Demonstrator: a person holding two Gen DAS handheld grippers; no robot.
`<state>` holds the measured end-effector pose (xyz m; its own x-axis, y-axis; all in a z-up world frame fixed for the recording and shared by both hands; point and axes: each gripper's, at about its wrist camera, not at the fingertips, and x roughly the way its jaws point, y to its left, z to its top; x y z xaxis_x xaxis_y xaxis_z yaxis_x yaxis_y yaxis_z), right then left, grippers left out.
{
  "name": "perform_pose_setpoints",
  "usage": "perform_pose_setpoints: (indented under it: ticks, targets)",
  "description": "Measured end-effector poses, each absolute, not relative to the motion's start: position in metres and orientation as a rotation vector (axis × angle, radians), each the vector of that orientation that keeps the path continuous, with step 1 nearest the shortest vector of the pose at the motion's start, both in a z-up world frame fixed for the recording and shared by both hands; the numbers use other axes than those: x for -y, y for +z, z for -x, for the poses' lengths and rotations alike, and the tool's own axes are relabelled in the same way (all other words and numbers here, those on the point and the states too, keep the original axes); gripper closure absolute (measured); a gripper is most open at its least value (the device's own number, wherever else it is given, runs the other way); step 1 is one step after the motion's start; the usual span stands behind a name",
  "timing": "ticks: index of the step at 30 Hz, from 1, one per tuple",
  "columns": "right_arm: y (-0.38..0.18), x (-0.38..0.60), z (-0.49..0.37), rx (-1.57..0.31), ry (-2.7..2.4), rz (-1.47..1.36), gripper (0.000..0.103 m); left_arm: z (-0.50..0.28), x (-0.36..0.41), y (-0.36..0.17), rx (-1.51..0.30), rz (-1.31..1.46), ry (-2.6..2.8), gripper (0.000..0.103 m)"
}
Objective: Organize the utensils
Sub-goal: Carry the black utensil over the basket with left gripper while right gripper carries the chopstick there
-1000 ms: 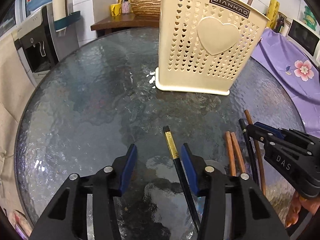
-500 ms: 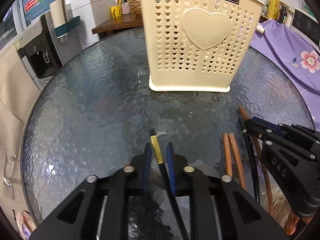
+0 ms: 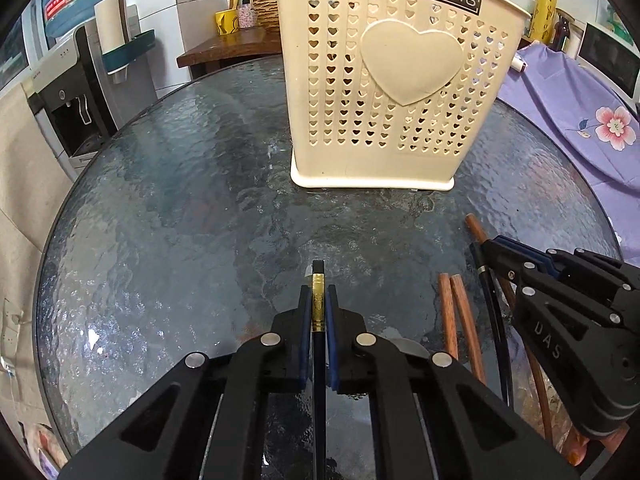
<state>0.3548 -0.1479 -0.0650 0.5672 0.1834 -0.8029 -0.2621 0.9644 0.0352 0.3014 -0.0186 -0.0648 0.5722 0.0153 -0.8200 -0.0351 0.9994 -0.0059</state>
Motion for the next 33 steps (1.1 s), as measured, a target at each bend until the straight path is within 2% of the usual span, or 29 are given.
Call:
perform_pose_setpoints:
  ticks: [11,20,28,33]
  targets:
    - [-0.051,0.156,-0.35,-0.873,0.322,0.049,0.095,-0.303,0.01,-0.059,-0.914,0.057,0.004,0.096]
    - [0.01,0.19,-0.33,-0.741,0.475,-0.085,0.095,-0.28,-0.007,0.008,-0.754,0.102,-0.074,0.096]
    - [0.085,0.209,-0.288,-0.574,0.558,-0.039,0.095,-0.249,-0.016,0.068,-0.609,0.117,-0.119,0.096]
    - [0.108,0.215,-0.273,-0.539,0.586,0.017,0.095,-0.231,-0.018,0.088,-0.562,0.103,-0.147,0.096]
